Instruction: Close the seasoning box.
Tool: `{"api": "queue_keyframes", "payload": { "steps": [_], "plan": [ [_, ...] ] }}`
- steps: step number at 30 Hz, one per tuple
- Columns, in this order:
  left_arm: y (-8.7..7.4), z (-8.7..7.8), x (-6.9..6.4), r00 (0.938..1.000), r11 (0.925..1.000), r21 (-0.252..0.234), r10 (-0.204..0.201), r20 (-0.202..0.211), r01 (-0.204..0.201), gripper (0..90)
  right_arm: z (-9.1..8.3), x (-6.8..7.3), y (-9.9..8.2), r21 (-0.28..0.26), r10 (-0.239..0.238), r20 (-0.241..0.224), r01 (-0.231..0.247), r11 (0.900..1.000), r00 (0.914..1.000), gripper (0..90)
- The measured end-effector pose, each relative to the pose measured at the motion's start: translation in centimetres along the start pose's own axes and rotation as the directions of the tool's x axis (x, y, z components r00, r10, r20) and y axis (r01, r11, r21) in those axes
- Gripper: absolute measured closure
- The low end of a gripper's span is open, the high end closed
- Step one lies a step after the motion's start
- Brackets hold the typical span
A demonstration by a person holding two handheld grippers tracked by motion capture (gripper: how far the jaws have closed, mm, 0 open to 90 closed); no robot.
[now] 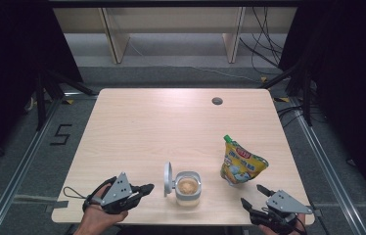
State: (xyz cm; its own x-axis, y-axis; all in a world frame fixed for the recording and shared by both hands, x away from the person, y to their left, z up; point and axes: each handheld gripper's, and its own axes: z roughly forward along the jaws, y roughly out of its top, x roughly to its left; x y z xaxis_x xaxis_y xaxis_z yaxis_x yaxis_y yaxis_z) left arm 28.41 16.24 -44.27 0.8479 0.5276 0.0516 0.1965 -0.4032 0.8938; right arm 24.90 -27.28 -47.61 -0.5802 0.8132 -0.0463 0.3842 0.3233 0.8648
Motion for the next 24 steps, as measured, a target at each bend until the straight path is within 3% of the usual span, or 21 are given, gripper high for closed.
{"api": "queue_keyframes", "payload": {
  "steps": [4, 7, 9, 10, 11, 12, 13, 17, 19, 21, 22, 24],
  "plan": [
    [0.6, 0.6, 0.2, 1.0, 1.0, 0.007, 0.0, -0.004, 0.0, 89.0, -0.1, 0.0, 0.0, 0.002, 0.001, -0.002, -0.001, 1.0, 1.0, 31.2],
    [0.7, 1.0, 0.4, 0.9994, 0.9994, -0.008, -0.034, 0.005, 0.034, 89.0, -0.1, 0.1, 0.0, 0.004, 0.001, 0.003, -0.001, 1.0, 1.0, 31.3],
    [1.0, 1.0, 0.4, 0.9998, 0.9997, -0.012, -0.019, 0.007, 0.019, 89.0, 0.0, 0.1, 0.0, 0.0, -0.011, 0.009, 0.011, 0.9999, 0.9999, 31.2],
    [1.2, 1.1, 0.4, 0.9999, 0.9998, -0.012, -0.015, 0.008, 0.015, 89.0, -0.1, 0.3, 0.0, 0.01, 0.016, 0.008, -0.016, 0.9998, 0.9998, 31.2],
    [1.3, 1.2, 0.3, 0.9997, 0.9996, -0.015, -0.025, 0.005, 0.025, 89.0, 0.0, 0.1, 0.0, 0.001, -0.004, 0.007, 0.004, 1.0, 1.0, 31.2],
    [1.4, 1.2, 0.4, 1.0, 1.0, -0.003, 0.007, 0.006, -0.007, 89.0, 0.0, 0.1, 0.0, 0.005, -0.001, 0.004, 0.001, 1.0, 1.0, 31.2],
    [1.5, 1.2, 0.4, 1.0, 1.0, -0.002, 0.001, 0.007, -0.001, 89.0, -0.1, 0.4, 0.0, 0.017, 0.035, 0.003, -0.036, 0.9992, 0.9994, 31.2],
    [1.9, 1.4, 0.4, 0.9999, 0.9999, -0.007, -0.008, 0.009, 0.008, 89.0, 0.0, 0.2, 0.0, 0.002, -0.011, 0.006, 0.011, 0.9999, 0.9999, 31.2],
    [2.0, 1.6, 0.4, 0.9998, 0.9998, -0.013, 0.012, 0.018, -0.012, 88.9, 0.0, 0.1, 0.0, 0.0, -0.021, 0.006, 0.021, 0.9998, 0.9998, 31.2],
    [2.1, 1.6, 0.3, 0.9999, 1.0, -0.007, 0.001, 0.013, -0.001, 88.9, 0.0, 0.1, 0.0, -0.002, -0.013, 0.002, 0.013, 0.9999, 0.9999, 31.2],
    [2.0, 1.7, 0.2, 0.9998, 0.9999, -0.01, -0.011, 0.017, 0.012, 88.9, 0.0, 0.0, 0.0, -0.014, -0.034, 0.013, 0.034, 0.9993, 0.9993, 31.2],
    [2.1, 1.9, 0.2, 0.9997, 0.9998, -0.018, -0.003, 0.023, 0.004, 88.9, -0.1, 0.1, 0.0, 0.005, -0.008, 0.01, 0.008, 1.0, 0.9999, 31.2]
  ]
}}
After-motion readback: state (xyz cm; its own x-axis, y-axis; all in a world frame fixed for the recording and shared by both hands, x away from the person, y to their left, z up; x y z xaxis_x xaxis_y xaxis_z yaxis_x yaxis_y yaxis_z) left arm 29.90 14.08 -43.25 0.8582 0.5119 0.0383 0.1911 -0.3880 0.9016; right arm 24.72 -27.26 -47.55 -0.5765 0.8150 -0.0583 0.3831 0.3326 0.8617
